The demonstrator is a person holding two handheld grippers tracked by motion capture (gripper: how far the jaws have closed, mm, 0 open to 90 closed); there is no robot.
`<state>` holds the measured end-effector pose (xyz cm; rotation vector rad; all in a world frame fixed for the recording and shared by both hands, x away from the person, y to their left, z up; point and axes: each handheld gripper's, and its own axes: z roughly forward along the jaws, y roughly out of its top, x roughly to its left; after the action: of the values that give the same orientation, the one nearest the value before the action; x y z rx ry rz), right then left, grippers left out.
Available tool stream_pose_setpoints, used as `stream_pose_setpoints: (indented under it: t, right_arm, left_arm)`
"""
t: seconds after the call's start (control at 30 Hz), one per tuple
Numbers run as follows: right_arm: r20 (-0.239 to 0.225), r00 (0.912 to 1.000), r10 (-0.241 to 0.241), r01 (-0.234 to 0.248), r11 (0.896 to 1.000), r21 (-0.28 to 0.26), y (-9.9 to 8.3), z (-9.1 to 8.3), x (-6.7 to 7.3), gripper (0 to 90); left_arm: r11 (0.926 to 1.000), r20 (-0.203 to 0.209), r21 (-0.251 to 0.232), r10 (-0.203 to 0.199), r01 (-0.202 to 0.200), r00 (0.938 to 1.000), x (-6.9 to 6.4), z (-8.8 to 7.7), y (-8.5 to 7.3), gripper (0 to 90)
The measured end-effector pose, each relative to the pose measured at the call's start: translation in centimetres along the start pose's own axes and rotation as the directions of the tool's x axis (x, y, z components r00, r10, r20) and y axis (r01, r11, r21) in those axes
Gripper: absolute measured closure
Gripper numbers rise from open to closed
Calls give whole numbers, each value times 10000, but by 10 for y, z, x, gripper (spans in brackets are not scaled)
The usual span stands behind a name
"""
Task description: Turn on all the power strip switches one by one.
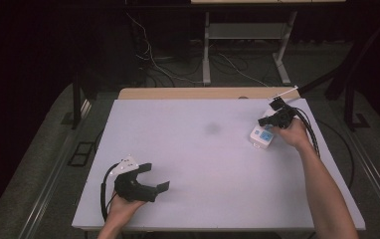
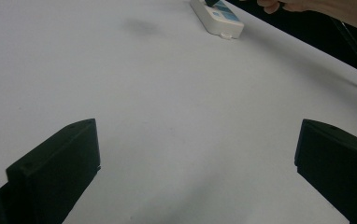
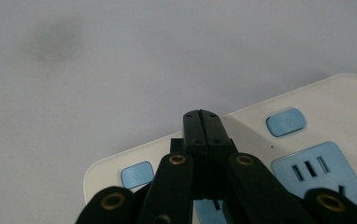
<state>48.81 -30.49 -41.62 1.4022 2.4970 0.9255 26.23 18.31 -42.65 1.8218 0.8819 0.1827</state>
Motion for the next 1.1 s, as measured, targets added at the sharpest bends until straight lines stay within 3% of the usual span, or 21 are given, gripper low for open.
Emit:
stream_pose_setpoints:
  t: [0.4,1.1]
  right_arm:
    - [-33,10000,25,-25,9997,230,3,-4,-1,900]
    - [183,9998,-25,28,9998,-174,29,-42,-20,900]
  left_arm:
    - [10000,-17,-21,-14,13,10000,-1,0,0,0]
    - [9999,-186,3,-152,152,9997,2,1,-1,0]
